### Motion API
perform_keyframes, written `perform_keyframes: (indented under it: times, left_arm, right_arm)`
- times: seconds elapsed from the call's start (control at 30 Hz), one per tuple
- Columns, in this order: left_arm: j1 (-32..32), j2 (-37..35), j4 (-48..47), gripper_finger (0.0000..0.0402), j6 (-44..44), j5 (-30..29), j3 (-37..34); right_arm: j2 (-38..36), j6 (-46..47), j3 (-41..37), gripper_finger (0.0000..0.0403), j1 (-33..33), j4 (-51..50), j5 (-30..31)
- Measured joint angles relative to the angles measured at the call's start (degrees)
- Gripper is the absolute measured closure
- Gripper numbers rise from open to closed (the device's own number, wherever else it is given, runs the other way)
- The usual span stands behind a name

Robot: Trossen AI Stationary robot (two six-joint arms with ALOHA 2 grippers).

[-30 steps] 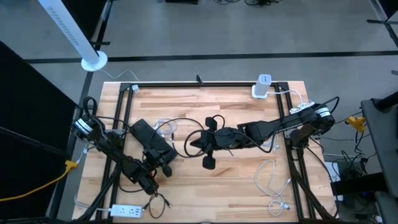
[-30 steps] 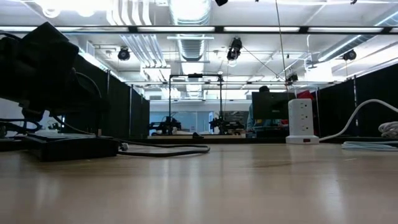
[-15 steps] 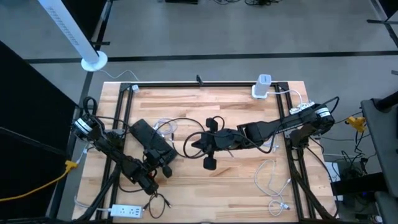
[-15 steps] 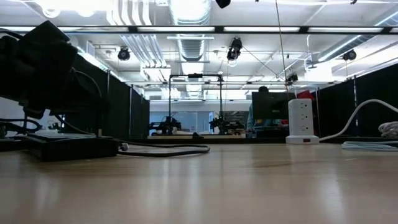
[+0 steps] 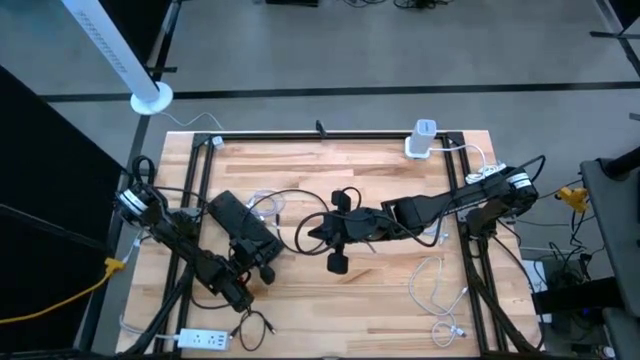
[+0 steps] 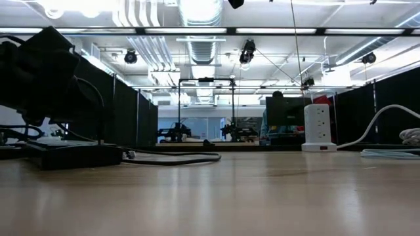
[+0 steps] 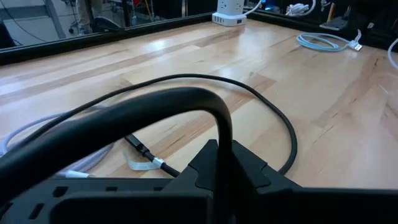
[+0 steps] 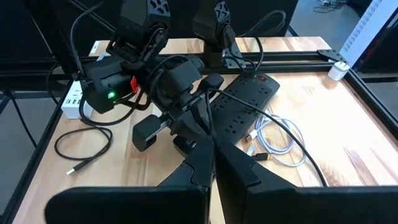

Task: Insert USB
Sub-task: Insert the top black charger cable into the black outlet extension

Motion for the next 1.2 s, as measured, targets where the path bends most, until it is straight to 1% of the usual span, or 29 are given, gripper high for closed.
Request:
perform_keyframes:
  times: [0.17,0.33,0.43,0.5,0.63,0.73,0.83,0.97,1.07,1.2]
  left_arm:
    - [0.0,2.1,0.9,0.0401,-1.7,-1.3,0.0]
    - [-0.2,7.2,3.1,0.0401,-5.7,-3.2,0.0]
    - [-0.6,8.9,3.4,0.0401,-6.7,-4.3,0.5]
    - [-0.7,8.4,3.2,0.0401,-5.8,-3.8,0.7]
    - [-0.7,4.9,2.7,0.0401,-1.5,-0.1,0.9]
    - [-0.7,1.3,1.9,0.0401,0.0,3.8,0.8]
    - [-0.7,-2.3,1.1,0.0396,2.4,9.0,0.7]
    - [-0.7,-6.8,0.8,0.036,5.8,17.1,0.8]
    - [-0.7,-11.0,0.0,0.0322,9.4,25.7,0.8]
    - [-0.7,-17.9,-2.4,0.0276,12.4,37.8,0.7]
  right_arm:
    - [0.0,0.0,0.0,0.0403,0.0,0.0,0.0]
    - [0.0,-0.1,0.0,0.0403,0.0,-0.4,0.0]
    - [0.0,-0.1,0.0,0.0403,0.0,-1.1,-0.1]
    - [0.0,-0.3,0.0,0.0403,0.0,-1.7,-0.4]
    - [-0.3,-0.6,0.0,0.0403,0.0,-2.3,-0.5]
    - [-0.9,-1.5,0.0,0.0399,-0.3,-3.9,-1.9]
    - [-1.5,1.0,0.0,0.037,-1.2,-7.4,-4.5]
    - [-2.9,3.8,0.0,0.0299,-2.3,-12.3,-4.9]
    - [-2.9,4.3,0.0,0.0241,-2.8,-14.5,-5.0]
    - [-1.4,-0.7,0.0,0.0181,-2.8,-14.1,-5.0]
